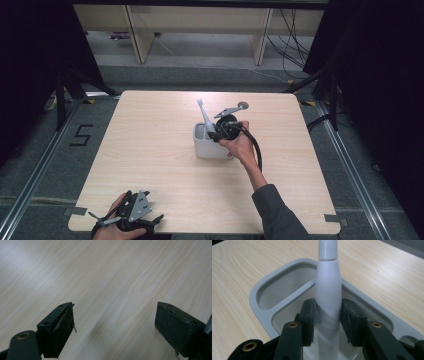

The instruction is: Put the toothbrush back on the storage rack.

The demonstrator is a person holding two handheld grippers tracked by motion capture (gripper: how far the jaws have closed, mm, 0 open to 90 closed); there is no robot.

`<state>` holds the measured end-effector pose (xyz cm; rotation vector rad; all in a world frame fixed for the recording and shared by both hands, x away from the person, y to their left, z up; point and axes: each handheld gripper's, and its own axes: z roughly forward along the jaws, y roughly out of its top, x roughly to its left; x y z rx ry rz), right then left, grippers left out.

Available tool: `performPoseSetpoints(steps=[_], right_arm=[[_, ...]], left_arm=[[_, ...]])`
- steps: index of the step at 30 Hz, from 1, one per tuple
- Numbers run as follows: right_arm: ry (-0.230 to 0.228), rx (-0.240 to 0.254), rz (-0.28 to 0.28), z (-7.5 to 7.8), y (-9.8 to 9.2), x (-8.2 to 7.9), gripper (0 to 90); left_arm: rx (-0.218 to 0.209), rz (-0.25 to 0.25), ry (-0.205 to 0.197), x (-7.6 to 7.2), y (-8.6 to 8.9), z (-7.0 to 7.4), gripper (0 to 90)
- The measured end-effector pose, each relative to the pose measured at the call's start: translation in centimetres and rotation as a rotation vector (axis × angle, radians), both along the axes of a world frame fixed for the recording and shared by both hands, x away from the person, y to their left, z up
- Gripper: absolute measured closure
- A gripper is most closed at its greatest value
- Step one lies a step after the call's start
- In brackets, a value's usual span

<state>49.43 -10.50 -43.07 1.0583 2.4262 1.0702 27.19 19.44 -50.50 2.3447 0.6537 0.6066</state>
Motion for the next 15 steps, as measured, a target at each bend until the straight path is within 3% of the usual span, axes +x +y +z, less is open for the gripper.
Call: performPoseSetpoints(steps=[3,5,8,15], right_arm=[[-0.001,0.014,-0.005,0.9,-0.6,-0.5,60.7],[-0.041,0.025,0.011,1.4,-1.1,-0.6,59.5],[-0.048,0.061,0.009,2.2,-1.8,-1.1,57.9],[-0.075,0.087,-0.009,3.0,-3.4,-1.7,54.8]], left_arm=[[0.008,0.002,-0.002,0.0,0.0,0.0,15.4],[0.006,-0.002,-0.002,0.0,0.0,0.0,15.4],[0.002,-0.002,0.001,0.0,0.0,-0.1,15.4],[0.001,-0.001,0.001,0.0,0.0,-0.1,15.4]])
